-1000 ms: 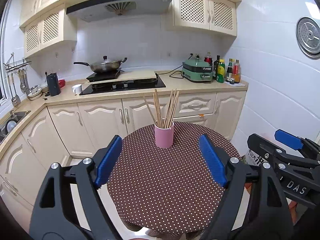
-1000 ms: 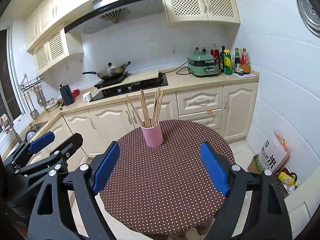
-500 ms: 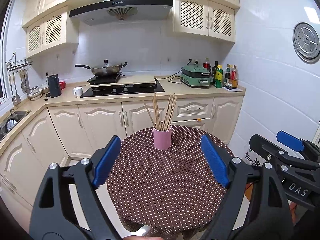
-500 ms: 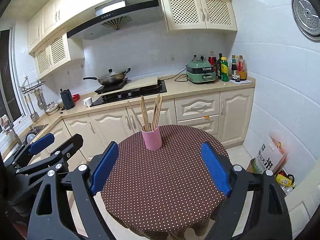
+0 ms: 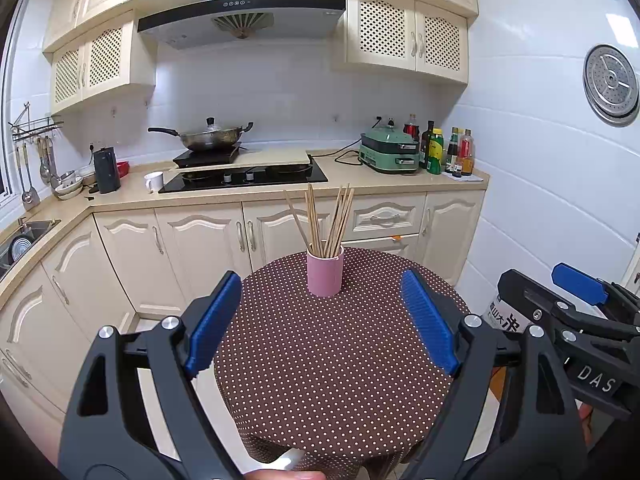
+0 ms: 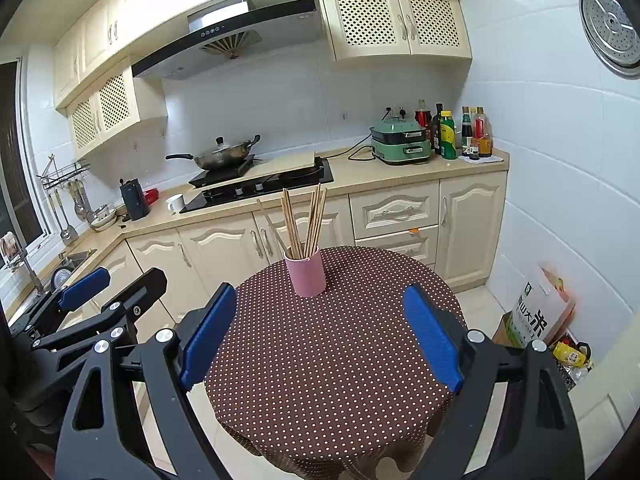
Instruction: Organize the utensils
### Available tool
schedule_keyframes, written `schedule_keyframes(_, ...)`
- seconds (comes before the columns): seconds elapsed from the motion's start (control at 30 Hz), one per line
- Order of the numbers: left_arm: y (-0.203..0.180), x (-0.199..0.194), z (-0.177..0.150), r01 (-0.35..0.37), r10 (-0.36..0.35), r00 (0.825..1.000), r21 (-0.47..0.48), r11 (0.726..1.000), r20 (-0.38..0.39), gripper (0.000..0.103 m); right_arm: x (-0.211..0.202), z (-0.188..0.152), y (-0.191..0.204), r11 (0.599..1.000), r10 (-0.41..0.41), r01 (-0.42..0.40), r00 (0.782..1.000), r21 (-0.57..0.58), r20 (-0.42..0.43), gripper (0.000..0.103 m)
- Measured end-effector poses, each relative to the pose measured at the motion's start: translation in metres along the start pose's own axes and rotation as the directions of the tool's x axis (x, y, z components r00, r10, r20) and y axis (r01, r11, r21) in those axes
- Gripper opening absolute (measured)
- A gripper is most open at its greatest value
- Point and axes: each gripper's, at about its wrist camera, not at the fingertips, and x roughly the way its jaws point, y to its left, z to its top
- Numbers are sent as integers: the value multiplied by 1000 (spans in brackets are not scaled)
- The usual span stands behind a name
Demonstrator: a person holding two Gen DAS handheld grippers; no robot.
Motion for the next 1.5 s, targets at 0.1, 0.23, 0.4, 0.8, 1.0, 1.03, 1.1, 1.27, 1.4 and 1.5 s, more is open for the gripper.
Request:
schedule_keyframes(0.1,0,0,-1,1,-1,1000,-1,1000,-5,81,0,0,0,1000,-1,1,1000,-1,-1,82)
schedule_keyframes(0.23,1,-1,-1,1,-1,1000,-4,1000,-6,81,-1,-1,0,1000,-3,3,1000,-2,2,82)
schedule_keyframes(0.4,1,0,-1,5,-5,1000,-7,1000,-10,81,0,-3,-1,1000,-8,8,1000,-5,2,82)
schedule_keyframes(0.8,-3,0,-3,2,-2,1000,-2,1000,-7,81,0,-4,-4,1000,-20,20,1000,-1,-7,83)
schedule_keyframes(1.0,-7,-1,-4,1,-1,1000,-2,1000,-11,81,-1,-5,-5,1000,-26,26,1000,6,-7,83)
schedule_keyframes(1.03,-7,0,-4,1,-1,1000,-2,1000,-13,81,-1,-5,-5,1000,-27,27,1000,6,-8,83)
schedule_keyframes(1.1,-8,-1,-5,2,-2,1000,-1,1000,-16,81,0,-5,-5,1000,-27,27,1000,8,-9,83)
schedule_keyframes(1.27,-11,-1,-4,2,-2,1000,5,1000,-12,81,-1,-6,-7,1000,-28,28,1000,14,-9,83)
schedule_keyframes(1.4,-12,-1,-4,1,-1,1000,4,1000,-19,81,-1,-6,-8,999,-31,31,999,11,-10,83)
schedule_keyframes(1.5,-12,-1,-5,1,-1,1000,0,1000,-20,81,-1,-6,-8,999,-34,35,999,9,-10,83)
